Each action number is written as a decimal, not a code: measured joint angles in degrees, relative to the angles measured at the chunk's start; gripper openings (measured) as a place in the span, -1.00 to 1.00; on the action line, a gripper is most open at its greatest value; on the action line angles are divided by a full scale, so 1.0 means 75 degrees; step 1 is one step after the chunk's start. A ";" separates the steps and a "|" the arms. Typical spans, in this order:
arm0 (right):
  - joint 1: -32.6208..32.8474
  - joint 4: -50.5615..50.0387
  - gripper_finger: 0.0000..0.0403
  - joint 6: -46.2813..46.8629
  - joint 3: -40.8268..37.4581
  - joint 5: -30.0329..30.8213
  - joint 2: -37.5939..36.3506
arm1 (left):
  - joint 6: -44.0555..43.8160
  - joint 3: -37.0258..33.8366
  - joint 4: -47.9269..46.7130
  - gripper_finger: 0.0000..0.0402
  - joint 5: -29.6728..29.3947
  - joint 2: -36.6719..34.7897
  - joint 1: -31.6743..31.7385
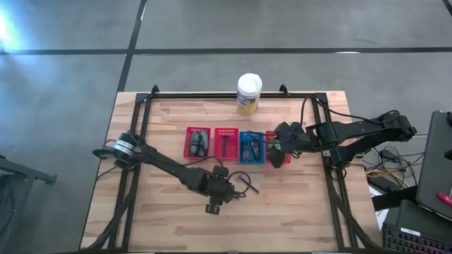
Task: Pick & Place Travel size toiletries
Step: Put the blue razor into the middle left red bin
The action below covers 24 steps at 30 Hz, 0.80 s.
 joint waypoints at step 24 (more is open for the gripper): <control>0.0003 -0.0725 0.24 0.0474 -0.0001 0.0879 -0.1083 | -0.4743 0.0000 0.0321 -0.86 -0.0223 -0.0515 0.0413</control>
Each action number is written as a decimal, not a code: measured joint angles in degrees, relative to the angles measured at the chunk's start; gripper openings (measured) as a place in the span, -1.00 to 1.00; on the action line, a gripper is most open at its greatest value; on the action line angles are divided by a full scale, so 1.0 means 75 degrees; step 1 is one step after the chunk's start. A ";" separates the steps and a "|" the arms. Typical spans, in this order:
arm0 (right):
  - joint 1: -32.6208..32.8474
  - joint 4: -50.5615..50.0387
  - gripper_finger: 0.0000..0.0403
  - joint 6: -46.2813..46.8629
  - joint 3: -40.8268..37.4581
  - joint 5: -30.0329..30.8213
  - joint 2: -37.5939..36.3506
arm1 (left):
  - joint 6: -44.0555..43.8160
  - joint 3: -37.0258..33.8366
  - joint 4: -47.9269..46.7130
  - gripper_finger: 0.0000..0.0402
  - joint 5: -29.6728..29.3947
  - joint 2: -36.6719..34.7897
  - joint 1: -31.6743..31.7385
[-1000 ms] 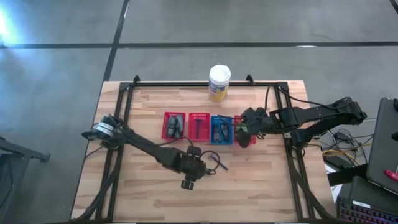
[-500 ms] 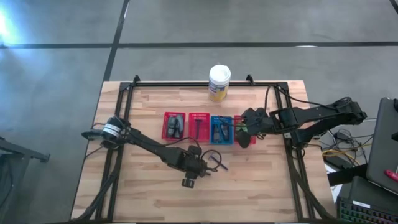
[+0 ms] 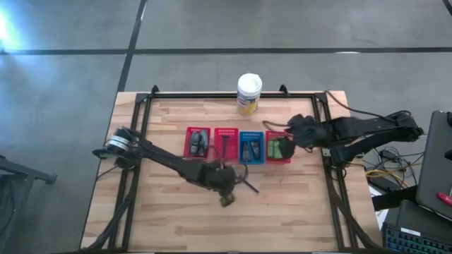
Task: Pick & Place Travel size toiletries
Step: Put the blue razor into the middle left red bin
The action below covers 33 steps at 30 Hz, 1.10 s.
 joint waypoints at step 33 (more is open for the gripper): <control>-0.0003 -0.0250 0.55 0.0407 -0.0688 0.0607 -0.0683 | -0.4381 -0.0597 0.0131 -0.62 -0.1428 -0.0513 0.2679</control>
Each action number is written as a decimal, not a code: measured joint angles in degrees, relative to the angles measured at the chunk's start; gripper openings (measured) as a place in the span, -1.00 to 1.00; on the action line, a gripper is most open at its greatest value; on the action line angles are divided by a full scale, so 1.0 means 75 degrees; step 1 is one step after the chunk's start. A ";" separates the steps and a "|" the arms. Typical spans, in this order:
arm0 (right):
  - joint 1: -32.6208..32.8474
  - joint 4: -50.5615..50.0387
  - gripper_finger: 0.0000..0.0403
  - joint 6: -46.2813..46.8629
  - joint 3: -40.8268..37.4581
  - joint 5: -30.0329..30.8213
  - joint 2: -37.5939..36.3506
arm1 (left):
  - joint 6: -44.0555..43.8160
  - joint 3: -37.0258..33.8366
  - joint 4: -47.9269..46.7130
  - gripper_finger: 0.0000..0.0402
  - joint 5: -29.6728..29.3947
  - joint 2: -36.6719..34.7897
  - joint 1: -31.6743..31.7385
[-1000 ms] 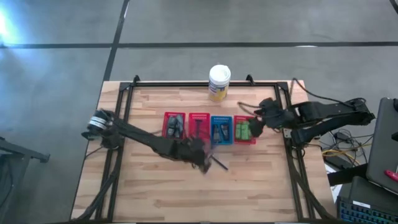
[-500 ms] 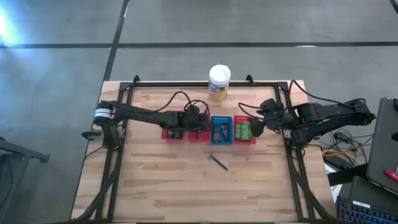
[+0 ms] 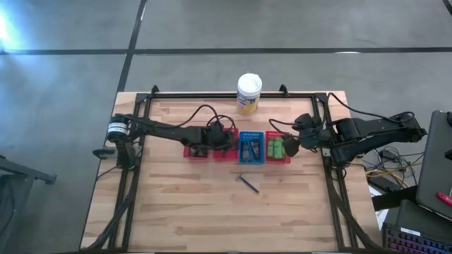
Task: Pick & Place Travel size toiletries
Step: Put the blue razor into the middle left red bin
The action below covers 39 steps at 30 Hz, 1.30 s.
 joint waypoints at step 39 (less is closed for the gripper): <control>0.0003 -0.0472 0.66 -0.0149 -0.0003 -0.0411 -0.0495 | 1.2913 0.5456 -0.2588 -0.19 0.2846 0.3628 -0.1981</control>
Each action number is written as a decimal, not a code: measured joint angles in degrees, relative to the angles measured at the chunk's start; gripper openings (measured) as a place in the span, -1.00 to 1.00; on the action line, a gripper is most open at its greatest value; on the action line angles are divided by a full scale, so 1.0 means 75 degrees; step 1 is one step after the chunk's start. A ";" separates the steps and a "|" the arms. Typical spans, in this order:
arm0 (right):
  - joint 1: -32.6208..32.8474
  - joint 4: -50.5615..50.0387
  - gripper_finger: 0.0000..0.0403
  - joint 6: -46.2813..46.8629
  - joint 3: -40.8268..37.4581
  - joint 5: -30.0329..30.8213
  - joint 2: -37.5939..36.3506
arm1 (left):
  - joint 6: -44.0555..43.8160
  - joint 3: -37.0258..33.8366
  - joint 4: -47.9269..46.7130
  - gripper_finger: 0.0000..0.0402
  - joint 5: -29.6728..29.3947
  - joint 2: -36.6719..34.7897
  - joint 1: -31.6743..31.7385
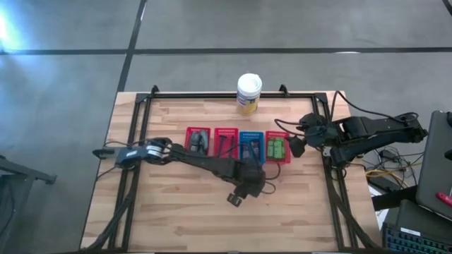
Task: Pick & Place Travel size toiletries
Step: Put the blue razor into the middle left red bin
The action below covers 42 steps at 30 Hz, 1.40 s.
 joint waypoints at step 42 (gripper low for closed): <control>-0.0003 -0.0002 0.34 0.0021 -0.0117 0.0032 0.0015 | -0.1409 -0.0668 0.0166 -0.90 0.0252 0.0087 0.0332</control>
